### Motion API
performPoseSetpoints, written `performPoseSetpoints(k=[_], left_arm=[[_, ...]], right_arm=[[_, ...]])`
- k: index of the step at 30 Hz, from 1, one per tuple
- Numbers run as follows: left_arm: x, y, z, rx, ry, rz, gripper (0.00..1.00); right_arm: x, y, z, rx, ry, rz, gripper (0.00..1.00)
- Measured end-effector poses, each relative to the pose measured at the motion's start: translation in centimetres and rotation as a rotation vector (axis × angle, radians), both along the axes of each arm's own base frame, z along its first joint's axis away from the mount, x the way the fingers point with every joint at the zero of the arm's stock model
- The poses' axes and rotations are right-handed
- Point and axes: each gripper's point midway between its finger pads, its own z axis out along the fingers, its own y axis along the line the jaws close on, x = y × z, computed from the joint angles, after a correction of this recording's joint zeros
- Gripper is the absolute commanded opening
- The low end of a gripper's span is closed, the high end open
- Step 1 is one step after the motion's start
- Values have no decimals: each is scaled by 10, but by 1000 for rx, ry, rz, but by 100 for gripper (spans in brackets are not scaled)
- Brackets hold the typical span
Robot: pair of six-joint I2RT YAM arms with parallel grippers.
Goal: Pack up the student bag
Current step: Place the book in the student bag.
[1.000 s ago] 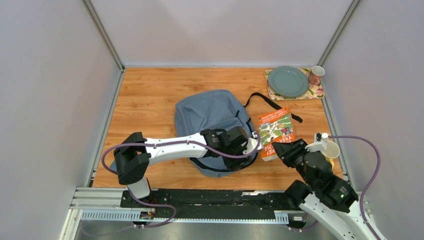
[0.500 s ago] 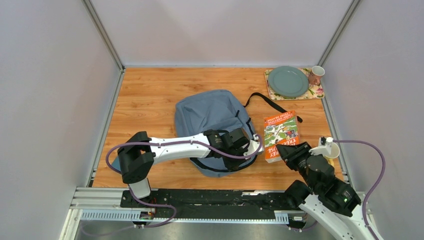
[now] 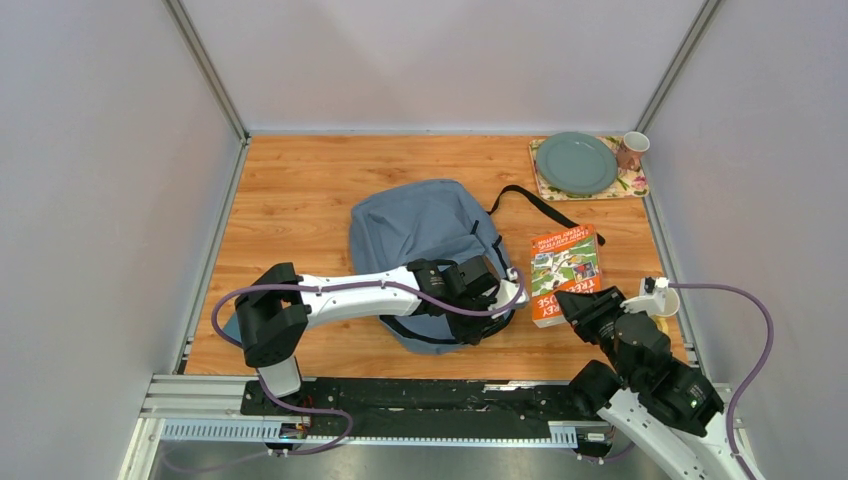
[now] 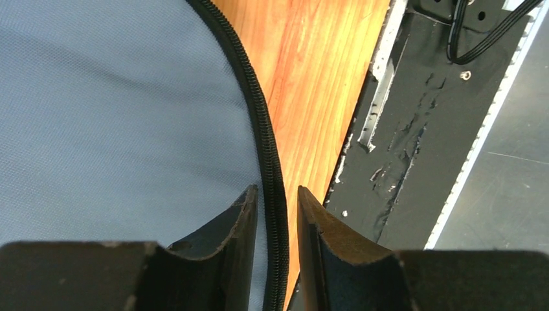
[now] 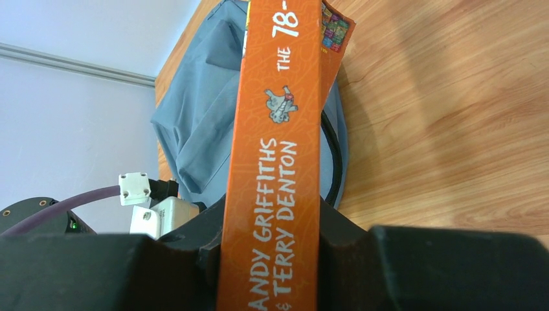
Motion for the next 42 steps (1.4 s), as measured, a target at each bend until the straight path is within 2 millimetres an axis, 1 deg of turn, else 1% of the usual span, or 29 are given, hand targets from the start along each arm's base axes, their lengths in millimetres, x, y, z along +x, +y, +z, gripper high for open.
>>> performPoseSetpoints(k=[4,6,7,9,12,20,24,26,27,29,32,33,34,37,39,42], left_arm=[[-3,-3,1,-15,20,-2,26],[-4,-4,2,-18,24,-1,24],[-3,-4,1,-18,25,1,17],[-3,-6,2,-23,25,4,14],[-2,-7,2,-31,23,6,0],[-2,-10,4,-41,22,7,0],[4,-9,7,-58,-16,36,0],[10,-6,13,-68,-48,69,0],[13,-4,17,-74,-65,85,0],[22,-3,33,-106,-107,123,0],[39,1,66,-185,-164,190,0],[43,0,73,-206,-175,207,0],[50,3,86,-240,-193,231,0],[69,12,118,-319,-246,303,0],[81,18,135,-362,-277,349,0],[94,26,154,-408,-312,401,0]], right_arm=[[0,-1,0,1,0,-4,0],[0,-1,0,1,-1,-5,0],[0,-1,0,1,0,-5,0],[0,-1,0,2,-1,-5,0],[0,-2,0,4,-4,-5,0],[-3,-6,-2,-2,0,-17,0],[-3,-8,-5,-12,8,-20,0],[-5,-9,-5,-25,12,-16,0],[-7,-11,-4,-39,16,-11,0],[-12,-17,9,-65,13,-9,0],[-16,-30,40,-80,-39,-29,0],[-17,-32,46,-79,-56,-35,0],[-18,-34,52,-76,-69,-36,0],[-21,-35,58,-67,-77,-25,0],[-25,-33,55,-58,-60,-9,0],[-33,-25,48,-22,-16,40,0]])
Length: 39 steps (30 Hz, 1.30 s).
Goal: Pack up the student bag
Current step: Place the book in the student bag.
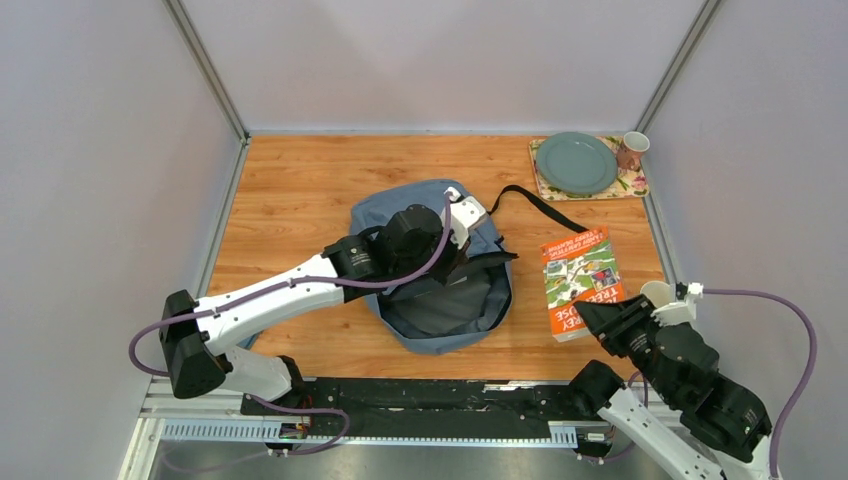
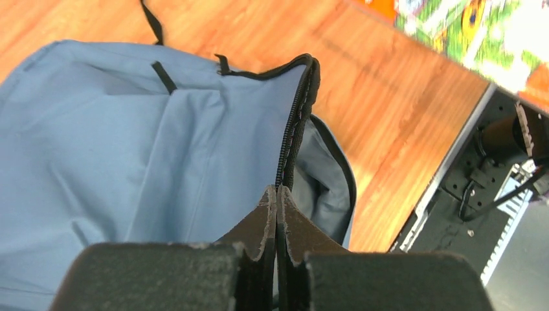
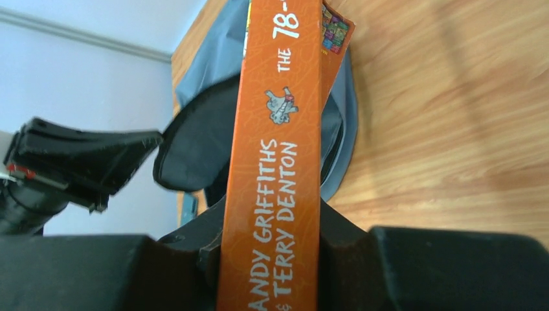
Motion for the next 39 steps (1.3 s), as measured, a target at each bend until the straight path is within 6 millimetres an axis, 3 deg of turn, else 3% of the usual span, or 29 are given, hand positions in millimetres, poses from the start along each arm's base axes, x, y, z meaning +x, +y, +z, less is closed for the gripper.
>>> performPoseSetpoints(k=[4,12,20,21,23,24,26,29,31,34,36,39], left_arm=[[7,1,13,-25,-29,30,0],[14,2,36,-83,-79,61,0],[-4,2,100,-281,-154,-24,0],[-6,1,102,-288,-157,-37,22],[-8,0,101,-271,-155,-57,46],[-9,-2,97,-254,-144,-66,60],[-9,-7,80,-209,-111,-77,72],[-12,-3,29,-113,-33,-64,76],[-17,7,-13,-35,38,-39,80],[-21,21,-58,57,118,10,81],[-20,28,-73,90,142,55,83],[-14,32,-78,97,151,119,83]], right_arm=[[-12,22,-13,91,72,94,0],[-22,85,-76,248,305,281,0],[6,141,-97,408,351,366,0],[8,145,-100,403,362,368,0],[12,149,-99,397,364,370,0],[13,149,-98,393,364,371,0],[13,149,-96,393,357,374,0],[11,148,-90,404,335,381,0],[10,146,-87,412,321,383,0],[7,143,-84,421,304,385,0],[5,140,-84,423,298,383,0],[3,136,-86,420,298,376,0]])
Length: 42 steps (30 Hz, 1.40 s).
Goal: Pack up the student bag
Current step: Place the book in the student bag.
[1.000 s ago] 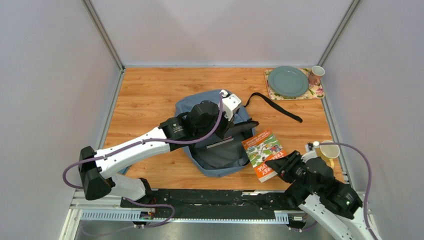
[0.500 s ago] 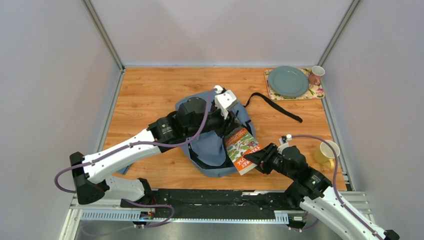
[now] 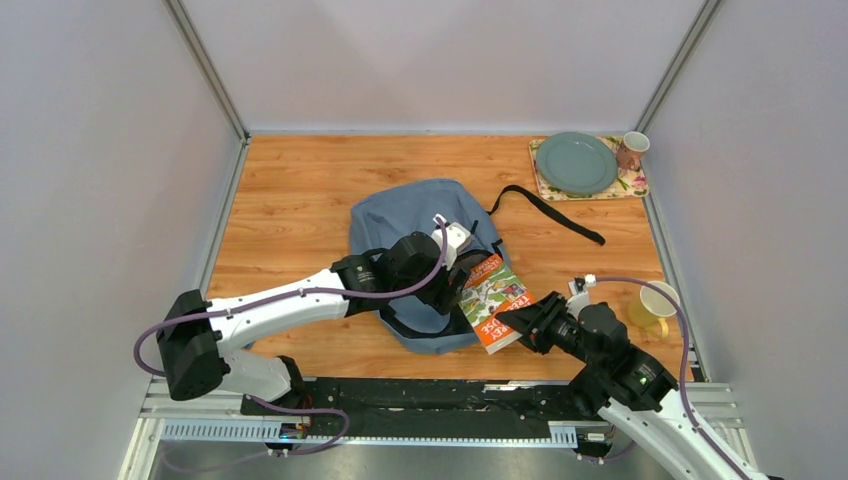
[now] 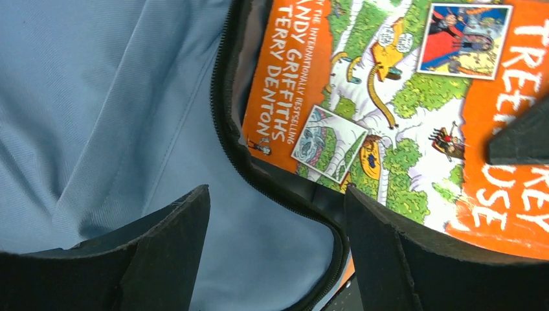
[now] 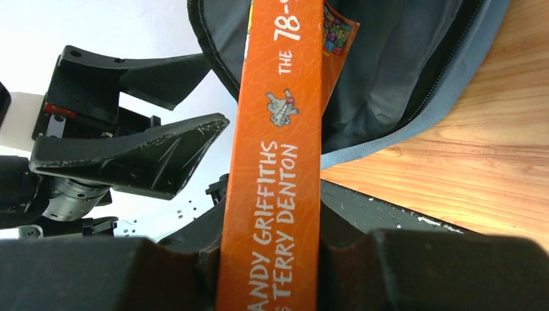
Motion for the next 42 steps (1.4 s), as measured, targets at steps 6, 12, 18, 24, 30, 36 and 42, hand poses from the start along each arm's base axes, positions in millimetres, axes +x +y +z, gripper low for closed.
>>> performPoseSetpoints(k=[6,12,18,24,30,36,42], left_arm=[[12,-2,-12,-11,49,82,67],[17,-9,-38,-13,144,117,2],[17,-10,-36,-16,144,110,0],[33,-28,27,-74,56,75,0],[43,-39,95,-184,-57,34,0],[36,-41,98,-185,-67,-49,0],[31,-43,98,-181,-75,-101,0]], right_arm=[[-2,-3,-6,-19,16,-5,0],[-3,-6,-13,-48,31,-9,0],[-8,-13,-12,-72,31,-14,0],[-17,-22,-15,-75,36,-18,0],[-18,-16,-6,-20,33,0,0],[-7,5,0,79,11,31,0],[5,27,0,113,38,66,0]])
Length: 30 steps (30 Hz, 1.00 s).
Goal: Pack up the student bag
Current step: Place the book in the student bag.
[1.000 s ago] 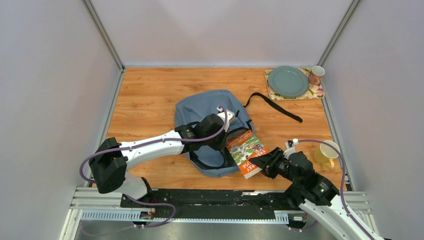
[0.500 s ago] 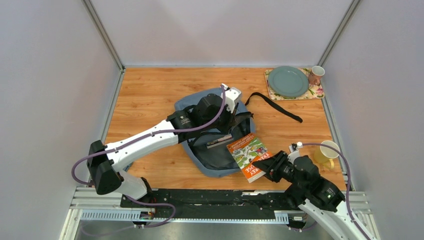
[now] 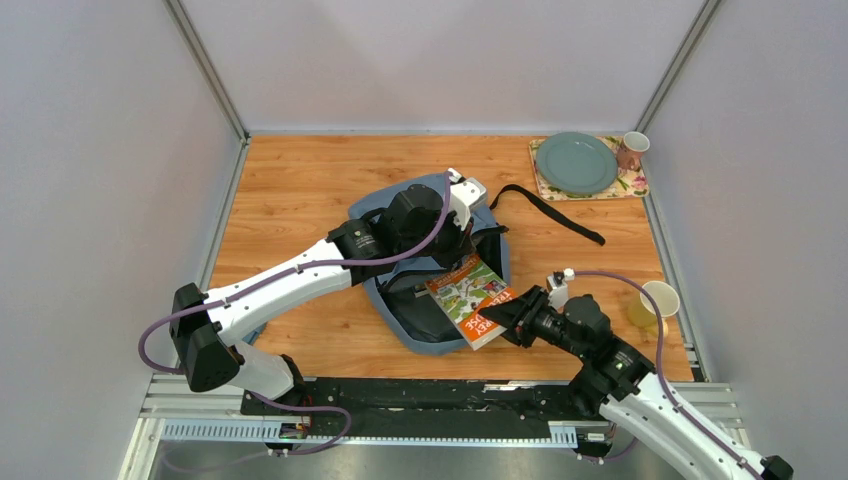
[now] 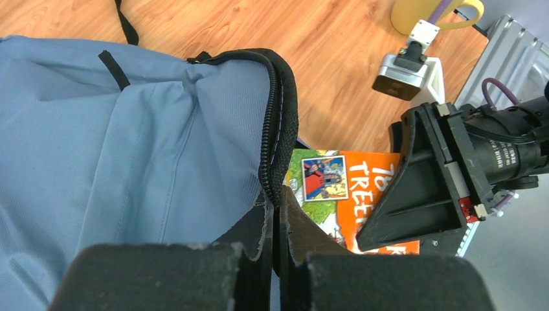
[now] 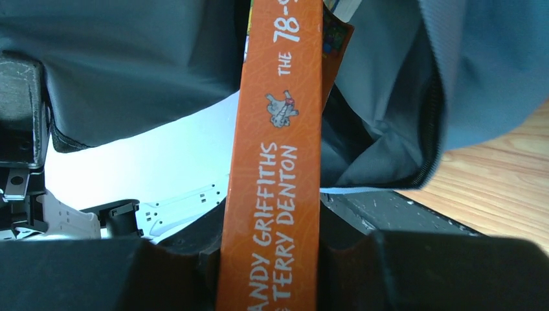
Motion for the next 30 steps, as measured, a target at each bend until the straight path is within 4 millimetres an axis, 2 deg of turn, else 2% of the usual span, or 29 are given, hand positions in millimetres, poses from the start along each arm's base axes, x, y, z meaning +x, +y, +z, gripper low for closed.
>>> performPoseSetpoints(k=[14,21,24,30], left_arm=[[-1,0,3,-7,-4,-8,0],[-5,-2,8,-36,-1,-22,0],[-5,-4,9,-45,2,-24,0],[-7,-3,7,-47,7,-28,0]], right_arm=[[28,32,24,57,-68,35,0],[34,34,32,97,-107,18,0],[40,34,26,73,-117,-4,0],[63,41,0,-41,-94,-46,0]])
